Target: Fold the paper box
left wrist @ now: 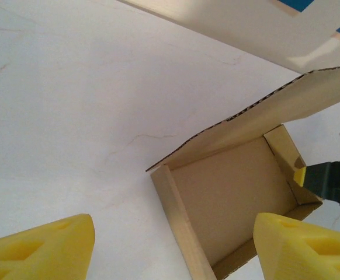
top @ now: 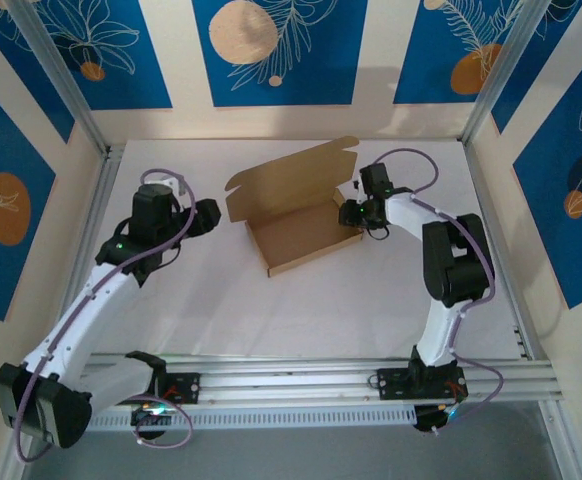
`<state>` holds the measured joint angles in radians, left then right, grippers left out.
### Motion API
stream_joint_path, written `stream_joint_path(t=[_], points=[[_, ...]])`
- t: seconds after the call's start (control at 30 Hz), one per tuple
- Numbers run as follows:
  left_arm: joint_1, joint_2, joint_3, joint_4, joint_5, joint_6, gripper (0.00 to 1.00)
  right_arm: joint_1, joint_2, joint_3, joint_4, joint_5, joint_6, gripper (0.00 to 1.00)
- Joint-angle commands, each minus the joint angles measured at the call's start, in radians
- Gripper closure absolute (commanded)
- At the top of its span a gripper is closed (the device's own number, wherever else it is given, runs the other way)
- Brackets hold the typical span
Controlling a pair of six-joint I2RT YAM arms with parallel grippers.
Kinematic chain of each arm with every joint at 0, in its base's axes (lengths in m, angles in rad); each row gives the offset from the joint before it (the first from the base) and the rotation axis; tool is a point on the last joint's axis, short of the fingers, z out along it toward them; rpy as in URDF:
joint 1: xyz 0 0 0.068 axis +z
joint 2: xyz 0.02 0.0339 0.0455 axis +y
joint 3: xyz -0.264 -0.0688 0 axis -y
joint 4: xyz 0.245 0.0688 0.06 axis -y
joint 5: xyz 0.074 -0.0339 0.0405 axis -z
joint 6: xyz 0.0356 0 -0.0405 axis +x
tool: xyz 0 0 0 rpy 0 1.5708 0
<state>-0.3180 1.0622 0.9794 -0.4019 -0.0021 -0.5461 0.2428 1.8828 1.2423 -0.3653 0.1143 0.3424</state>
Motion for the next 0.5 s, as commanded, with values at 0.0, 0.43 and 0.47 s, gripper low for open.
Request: stream_joint_path(t=[0.0, 0.43, 0.47], points=[[0.011, -0.041, 0.017, -0.045, -0.027, 0.02, 0.28, 0.036, 0.03, 0.031, -0.071, 0.031, 0.034, 0.57], [0.014, -0.06, -0.014, -0.032, 0.003, 0.022, 0.27, 0.124, -0.103, -0.101, -0.117, 0.177, 0.219, 0.73], [0.015, -0.059, -0.012, -0.032, 0.002, 0.027, 0.27, 0.127, -0.119, -0.108, -0.124, 0.173, 0.23, 0.7]])
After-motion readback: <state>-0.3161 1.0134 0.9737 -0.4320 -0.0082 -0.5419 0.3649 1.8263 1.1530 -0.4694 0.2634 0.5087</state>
